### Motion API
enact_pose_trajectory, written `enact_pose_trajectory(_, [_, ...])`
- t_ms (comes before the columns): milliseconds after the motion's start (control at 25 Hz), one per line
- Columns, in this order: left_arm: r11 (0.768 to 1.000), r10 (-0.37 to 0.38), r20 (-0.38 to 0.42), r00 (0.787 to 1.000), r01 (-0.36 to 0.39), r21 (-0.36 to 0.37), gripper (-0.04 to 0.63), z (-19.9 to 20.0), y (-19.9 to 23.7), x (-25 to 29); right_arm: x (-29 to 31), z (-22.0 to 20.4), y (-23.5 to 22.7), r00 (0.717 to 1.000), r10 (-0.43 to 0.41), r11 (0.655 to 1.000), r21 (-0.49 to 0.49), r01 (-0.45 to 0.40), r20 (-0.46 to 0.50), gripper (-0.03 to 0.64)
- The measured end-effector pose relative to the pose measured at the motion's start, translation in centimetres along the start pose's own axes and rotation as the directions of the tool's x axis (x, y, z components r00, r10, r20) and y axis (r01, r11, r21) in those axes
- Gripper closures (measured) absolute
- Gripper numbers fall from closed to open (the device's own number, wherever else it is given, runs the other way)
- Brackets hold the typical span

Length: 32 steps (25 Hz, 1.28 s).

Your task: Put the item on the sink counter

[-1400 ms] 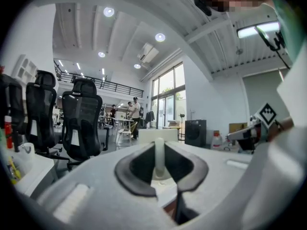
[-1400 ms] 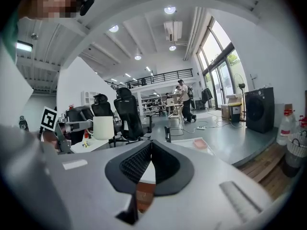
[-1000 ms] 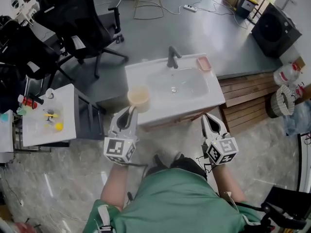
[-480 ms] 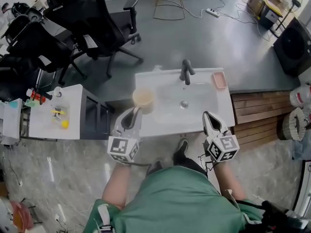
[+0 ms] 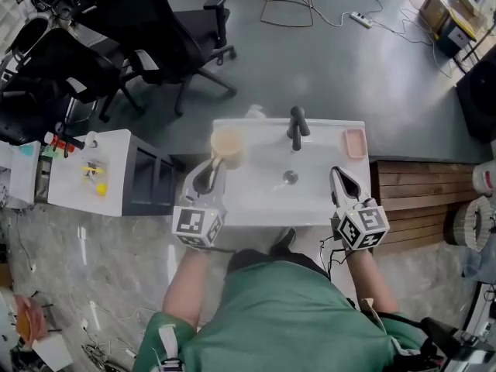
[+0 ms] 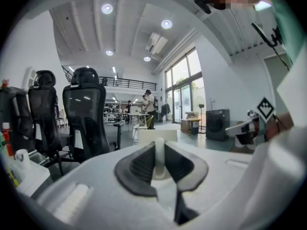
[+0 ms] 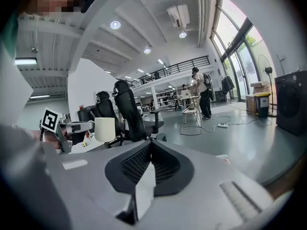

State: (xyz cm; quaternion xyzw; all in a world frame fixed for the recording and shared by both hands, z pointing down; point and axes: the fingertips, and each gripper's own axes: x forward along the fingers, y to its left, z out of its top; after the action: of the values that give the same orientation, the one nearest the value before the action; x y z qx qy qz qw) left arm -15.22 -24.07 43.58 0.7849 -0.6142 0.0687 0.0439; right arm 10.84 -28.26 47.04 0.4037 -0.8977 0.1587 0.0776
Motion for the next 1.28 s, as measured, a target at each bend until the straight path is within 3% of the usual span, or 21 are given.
enact_pose_trajectory(360, [1.000,-0.013,-0.038,0.999,0.012,-0.018,0.558,-3.0,3.3,6.1,3.5,-1.6,-2.6,0.999,-0.008,0.999,0.036,0.010,-0.052,0.615])
enact_pose_trajectory(720, [0.996,-0.082,-0.104,0.991,0.079,-0.028,0.558,-8.7,6.9,12.2,5.4,-3.7,-4.6,0.989,-0.111,0.991,0.064,0.118,-0.095,0.615])
enact_pose_trajectory(1080, [0.990,-0.140,-0.195,0.971,0.135,-0.039,0.558,-14.1,7.1,17.0,4.7,-5.7,-7.7,0.965,-0.231,0.962,0.116,0.246,-0.126,0.615])
enact_pose_trajectory(1280, [0.986,-0.164,-0.223,0.961,0.156,-0.051,0.558,-16.0,7.3,18.6,5.1,-6.4,-7.8,0.958,-0.253,0.953,0.133,0.271,-0.134,0.615])
